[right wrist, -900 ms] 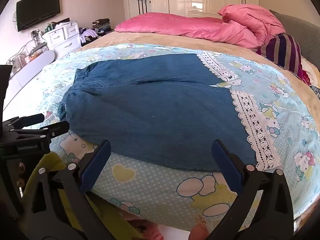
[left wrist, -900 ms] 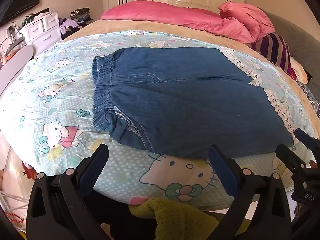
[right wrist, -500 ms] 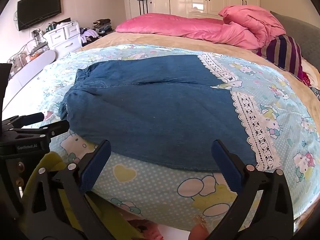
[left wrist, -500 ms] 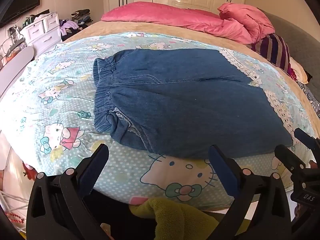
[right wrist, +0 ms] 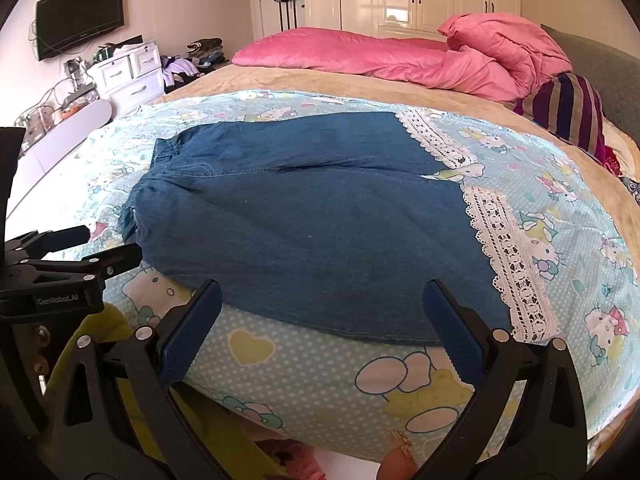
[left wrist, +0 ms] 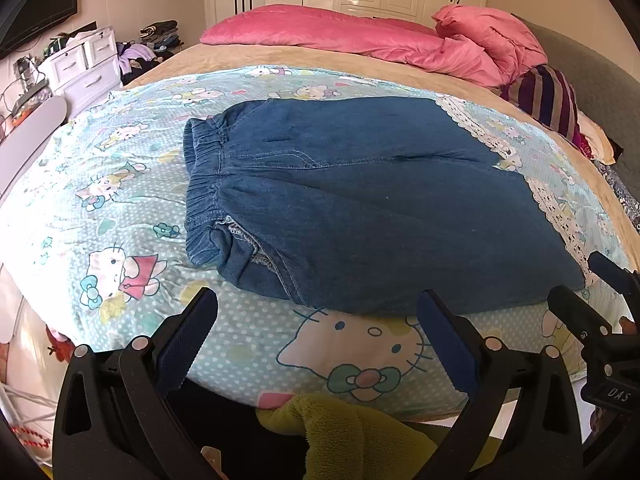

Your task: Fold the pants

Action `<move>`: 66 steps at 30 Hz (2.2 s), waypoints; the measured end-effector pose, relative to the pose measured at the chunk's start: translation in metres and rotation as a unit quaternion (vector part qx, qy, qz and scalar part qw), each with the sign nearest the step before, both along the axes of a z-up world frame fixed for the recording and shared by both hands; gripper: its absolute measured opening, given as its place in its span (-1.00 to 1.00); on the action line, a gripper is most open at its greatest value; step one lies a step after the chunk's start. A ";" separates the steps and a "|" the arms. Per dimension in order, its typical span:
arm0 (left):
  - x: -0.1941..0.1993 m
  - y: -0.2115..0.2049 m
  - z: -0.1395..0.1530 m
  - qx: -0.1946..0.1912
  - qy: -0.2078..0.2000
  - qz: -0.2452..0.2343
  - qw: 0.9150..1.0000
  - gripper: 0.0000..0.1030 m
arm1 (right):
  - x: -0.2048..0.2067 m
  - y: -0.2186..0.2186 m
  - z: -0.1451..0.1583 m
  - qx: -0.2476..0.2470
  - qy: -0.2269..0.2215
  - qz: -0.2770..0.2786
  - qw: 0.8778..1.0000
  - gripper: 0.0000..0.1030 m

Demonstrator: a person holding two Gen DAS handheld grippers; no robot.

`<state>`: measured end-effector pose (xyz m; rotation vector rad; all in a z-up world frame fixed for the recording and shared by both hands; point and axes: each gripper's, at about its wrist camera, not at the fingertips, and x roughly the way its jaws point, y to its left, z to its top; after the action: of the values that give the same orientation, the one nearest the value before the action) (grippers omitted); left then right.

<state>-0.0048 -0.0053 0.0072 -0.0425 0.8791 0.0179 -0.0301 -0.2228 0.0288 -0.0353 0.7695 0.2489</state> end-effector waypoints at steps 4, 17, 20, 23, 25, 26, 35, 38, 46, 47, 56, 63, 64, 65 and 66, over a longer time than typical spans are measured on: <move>-0.001 -0.001 -0.001 0.001 -0.001 0.000 1.000 0.92 | -0.001 -0.001 -0.001 0.000 -0.001 0.001 1.000 0.84; -0.001 -0.002 0.000 0.002 -0.001 0.001 1.000 0.92 | -0.001 -0.001 -0.002 -0.001 0.003 0.002 1.000 0.84; -0.001 -0.002 0.000 0.002 -0.001 0.001 1.000 0.92 | -0.001 -0.001 -0.003 -0.001 0.003 0.002 1.000 0.84; -0.001 -0.002 0.000 0.002 -0.002 0.001 1.000 0.92 | -0.001 -0.001 -0.003 -0.001 0.003 0.002 1.000 0.84; -0.001 -0.001 0.000 0.002 -0.001 0.001 1.000 0.92 | -0.001 -0.001 -0.003 -0.001 0.003 0.001 1.000 0.84; -0.001 -0.002 0.000 0.003 -0.001 0.001 1.000 0.92 | -0.001 -0.001 -0.003 -0.001 0.004 0.001 1.000 0.84; 0.000 -0.002 0.000 0.003 -0.002 0.001 1.000 0.92 | 0.001 0.000 -0.005 -0.002 0.005 0.001 1.000 0.84; 0.001 -0.002 -0.001 0.003 -0.001 0.001 1.000 0.92 | 0.002 0.001 -0.005 -0.003 0.006 0.001 1.000 0.84; 0.007 0.003 -0.003 0.001 -0.001 0.008 1.000 0.92 | 0.004 0.003 -0.005 -0.004 0.003 0.002 1.000 0.84; 0.008 0.004 -0.003 0.000 -0.001 0.009 1.000 0.92 | 0.006 0.004 -0.005 -0.005 0.004 0.004 1.000 0.84; 0.021 0.019 -0.006 -0.005 0.002 0.023 1.000 0.92 | 0.027 0.014 -0.003 -0.004 0.002 0.016 1.000 0.84; 0.037 0.042 -0.005 -0.017 0.001 0.047 0.999 0.92 | 0.052 0.024 0.001 -0.019 -0.007 0.025 0.999 0.84; 0.042 0.048 -0.004 -0.016 -0.001 0.054 0.998 0.92 | 0.057 0.025 0.002 -0.023 -0.010 0.027 0.999 0.84; 0.045 0.051 -0.003 -0.017 -0.002 0.058 0.998 0.92 | 0.061 0.027 0.003 -0.026 -0.014 0.027 0.999 0.84; 0.050 0.057 -0.003 -0.020 -0.002 0.064 0.998 0.92 | 0.068 0.028 0.005 -0.027 -0.019 0.030 0.999 0.84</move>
<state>0.0450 0.0518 0.0045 -0.1353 0.8717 0.1201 0.0378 -0.1943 0.0341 -0.1146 0.7384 0.2833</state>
